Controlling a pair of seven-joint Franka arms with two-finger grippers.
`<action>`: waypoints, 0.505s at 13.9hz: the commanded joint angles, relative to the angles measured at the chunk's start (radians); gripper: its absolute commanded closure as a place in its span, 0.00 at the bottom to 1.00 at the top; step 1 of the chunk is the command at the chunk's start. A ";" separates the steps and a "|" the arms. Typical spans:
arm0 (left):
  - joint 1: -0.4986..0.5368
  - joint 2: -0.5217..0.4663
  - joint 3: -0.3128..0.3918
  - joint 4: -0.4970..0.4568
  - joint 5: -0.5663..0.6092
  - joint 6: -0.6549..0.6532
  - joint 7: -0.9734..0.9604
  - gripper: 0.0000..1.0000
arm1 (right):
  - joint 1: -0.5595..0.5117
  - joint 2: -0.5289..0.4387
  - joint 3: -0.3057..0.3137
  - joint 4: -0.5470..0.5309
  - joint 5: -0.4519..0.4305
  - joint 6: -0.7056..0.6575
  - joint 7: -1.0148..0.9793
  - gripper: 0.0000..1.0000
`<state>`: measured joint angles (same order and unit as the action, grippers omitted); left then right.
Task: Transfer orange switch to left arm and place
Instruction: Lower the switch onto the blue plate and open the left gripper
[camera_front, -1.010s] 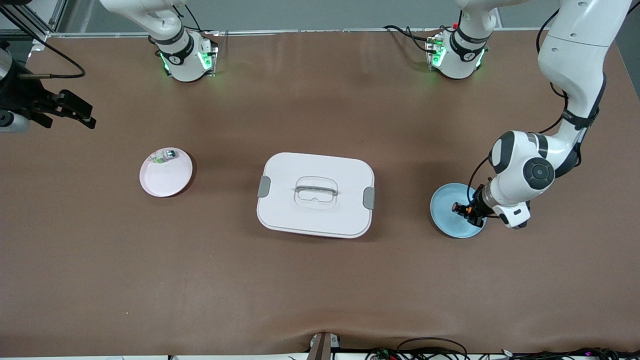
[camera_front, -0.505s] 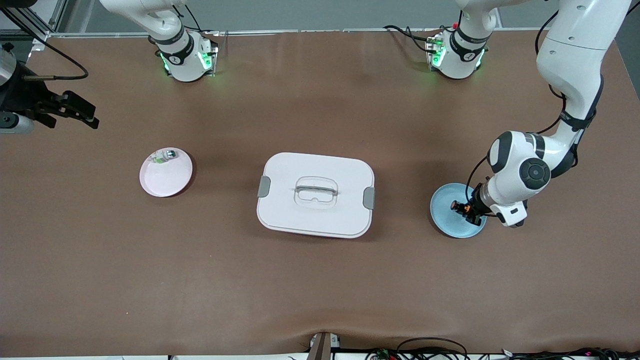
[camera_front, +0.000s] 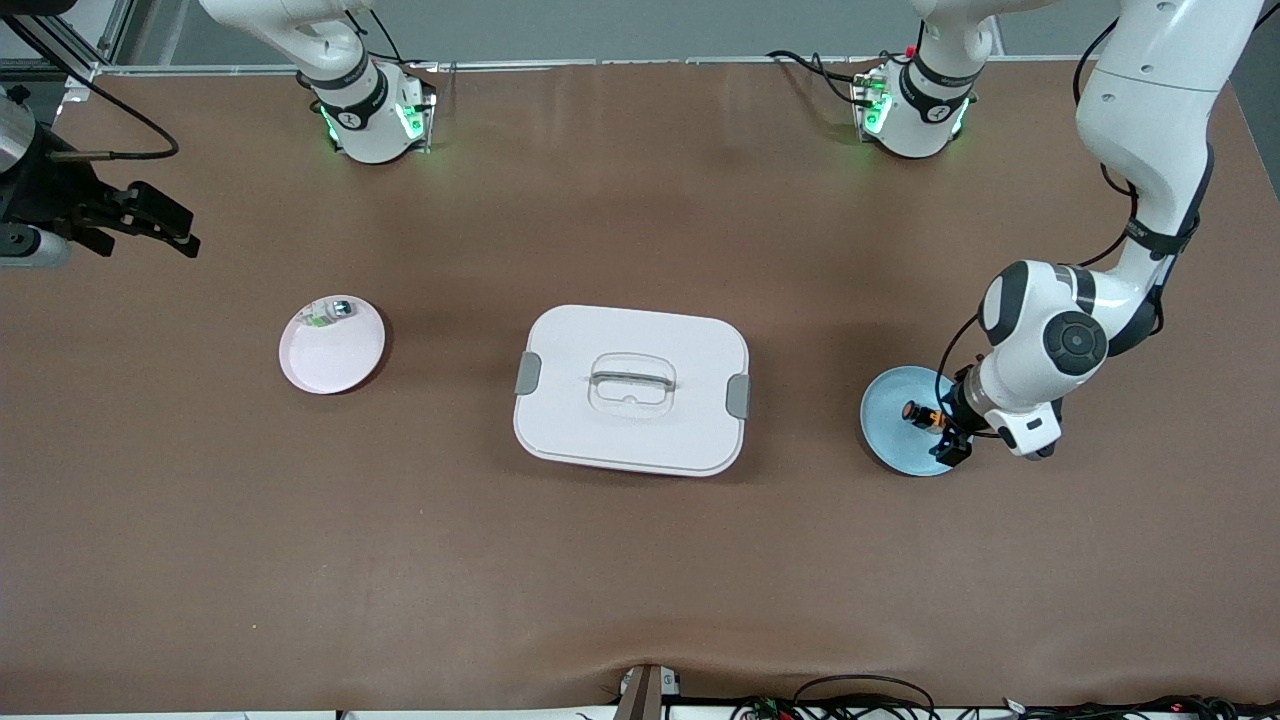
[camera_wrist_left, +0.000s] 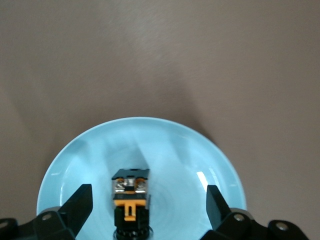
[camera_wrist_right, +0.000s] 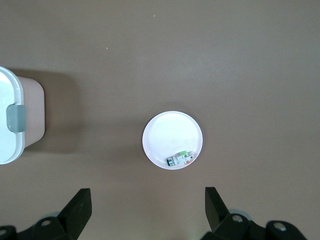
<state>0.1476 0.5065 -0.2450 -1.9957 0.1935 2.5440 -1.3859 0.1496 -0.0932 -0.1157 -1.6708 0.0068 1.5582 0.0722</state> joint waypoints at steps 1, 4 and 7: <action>0.007 -0.054 -0.008 -0.006 0.020 -0.004 0.129 0.00 | -0.005 -0.022 0.007 -0.021 0.013 0.008 0.012 0.00; 0.024 -0.082 -0.010 -0.003 0.020 -0.002 0.499 0.00 | -0.005 -0.020 0.008 -0.020 0.013 0.013 0.012 0.00; 0.035 -0.083 -0.013 0.037 0.008 -0.001 0.975 0.00 | -0.005 -0.019 0.008 -0.014 0.013 0.011 0.012 0.00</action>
<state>0.1650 0.4359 -0.2462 -1.9719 0.1997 2.5441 -0.6757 0.1496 -0.0932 -0.1145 -1.6708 0.0068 1.5616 0.0722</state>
